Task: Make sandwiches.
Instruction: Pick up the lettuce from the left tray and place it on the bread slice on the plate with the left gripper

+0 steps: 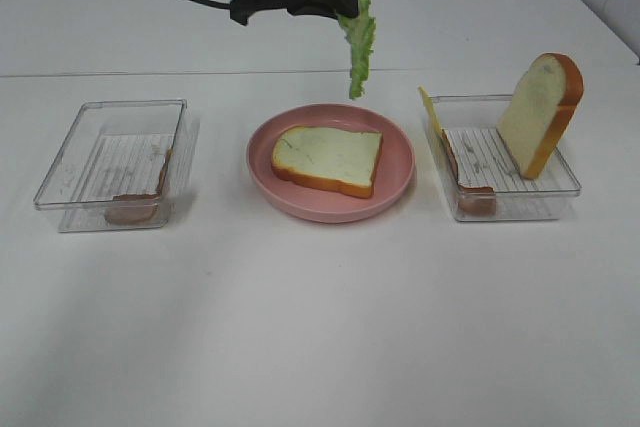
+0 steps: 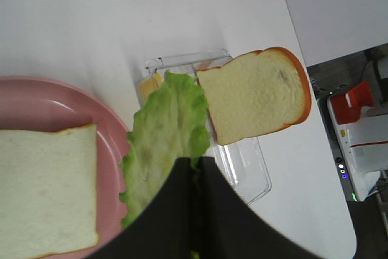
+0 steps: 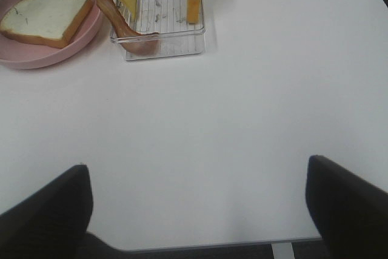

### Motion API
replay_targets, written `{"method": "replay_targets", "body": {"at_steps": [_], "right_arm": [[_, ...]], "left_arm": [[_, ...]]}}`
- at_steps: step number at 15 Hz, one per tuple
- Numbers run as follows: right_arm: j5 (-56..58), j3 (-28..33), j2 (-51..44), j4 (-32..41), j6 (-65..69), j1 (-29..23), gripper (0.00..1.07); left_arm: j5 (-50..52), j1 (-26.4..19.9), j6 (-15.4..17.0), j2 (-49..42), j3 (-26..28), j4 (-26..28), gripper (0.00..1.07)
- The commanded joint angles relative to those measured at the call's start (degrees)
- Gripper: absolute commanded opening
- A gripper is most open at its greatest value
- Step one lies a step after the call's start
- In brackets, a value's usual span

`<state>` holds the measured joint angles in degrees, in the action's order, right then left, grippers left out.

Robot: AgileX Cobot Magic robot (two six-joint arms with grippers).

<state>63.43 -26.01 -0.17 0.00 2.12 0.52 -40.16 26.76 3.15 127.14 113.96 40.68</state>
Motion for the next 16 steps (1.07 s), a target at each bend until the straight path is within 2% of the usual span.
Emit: {"method": "replay_targets", "body": {"at_steps": [1, 2, 4, 8, 12, 16], "right_arm": [[-0.5, 0.2, -1.4, 0.0, -0.2, 0.3, 0.92], [-0.5, 0.2, -1.4, 0.0, -0.2, 0.3, 0.92], [-0.5, 0.2, -1.4, 0.0, -0.2, 0.3, 0.92], [-0.5, 0.2, -1.4, 0.0, -0.2, 0.3, 0.92], [-0.5, 0.2, -1.4, 0.0, -0.2, 0.3, 0.92], [-0.5, 0.2, -1.4, 0.0, -0.2, 0.3, 0.92]], "left_arm": [[1.9, 1.5, -0.2, 2.9, 0.3, 6.1, 0.00], [1.9, 1.6, -0.3, 3.4, 0.3, 7.5, 0.00], [2.9, 1.9, -2.7, 6.5, 0.3, 12.8, 0.00], [2.7, 1.7, -2.7, 11.2, 0.3, 13.8, 0.00], [0.9, 0.1, -2.5, 12.6, 0.3, 12.5, 0.00], [-1.2, -0.9, -2.0, 12.5, 0.3, 7.6, 0.00]]}}
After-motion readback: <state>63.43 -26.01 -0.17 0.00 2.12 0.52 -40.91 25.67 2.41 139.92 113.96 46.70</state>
